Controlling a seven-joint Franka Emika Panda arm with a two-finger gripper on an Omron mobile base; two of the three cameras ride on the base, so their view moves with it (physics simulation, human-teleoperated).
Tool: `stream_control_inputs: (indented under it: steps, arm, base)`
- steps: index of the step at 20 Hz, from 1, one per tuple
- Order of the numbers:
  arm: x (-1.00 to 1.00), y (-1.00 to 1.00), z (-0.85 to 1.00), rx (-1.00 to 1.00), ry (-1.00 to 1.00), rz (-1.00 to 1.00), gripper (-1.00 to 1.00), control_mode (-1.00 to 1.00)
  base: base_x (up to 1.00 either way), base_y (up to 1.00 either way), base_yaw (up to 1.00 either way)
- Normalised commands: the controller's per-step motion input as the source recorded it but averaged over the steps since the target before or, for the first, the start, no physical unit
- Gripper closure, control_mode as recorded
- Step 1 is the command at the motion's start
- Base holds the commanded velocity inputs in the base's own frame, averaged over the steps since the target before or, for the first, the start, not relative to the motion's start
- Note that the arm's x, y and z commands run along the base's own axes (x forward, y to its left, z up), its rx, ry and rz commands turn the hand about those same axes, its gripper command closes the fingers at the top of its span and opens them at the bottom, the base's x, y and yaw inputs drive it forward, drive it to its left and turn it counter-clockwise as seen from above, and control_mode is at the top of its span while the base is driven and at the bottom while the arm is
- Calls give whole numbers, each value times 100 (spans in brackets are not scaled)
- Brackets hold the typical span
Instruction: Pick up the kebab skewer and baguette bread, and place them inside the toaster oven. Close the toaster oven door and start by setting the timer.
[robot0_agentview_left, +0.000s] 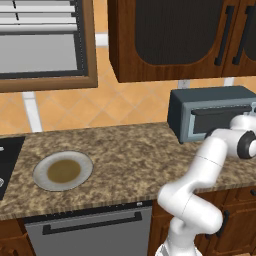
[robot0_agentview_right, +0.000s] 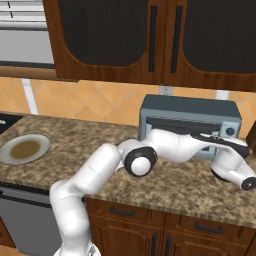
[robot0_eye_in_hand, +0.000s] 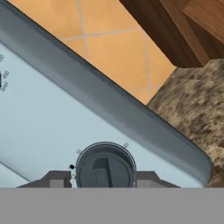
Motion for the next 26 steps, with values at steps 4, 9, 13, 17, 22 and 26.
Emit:
stream_control_inputs:
  steps: [4, 9, 13, 17, 22, 26]
  arm:
    - [60, 9, 22, 16, 0, 0, 100, -100]
    - [58, 10, 33, 16, 0, -2, 100, -100]
    - [55, 17, 35, 15, 0, -7, 100, -100]
    - [47, 26, 32, 15, 0, -13, 100, -100]
    - [43, 22, 25, 20, 0, -17, 100, -100]
    - [38, 8, 22, 28, 0, -18, 100, -100]
  base:
    - [0, 0, 0]
    - [0, 0, 0]
    - [0, 0, 0]
    - [0, 0, 0]
    - [0, 0, 0]
    - [0, 0, 0]
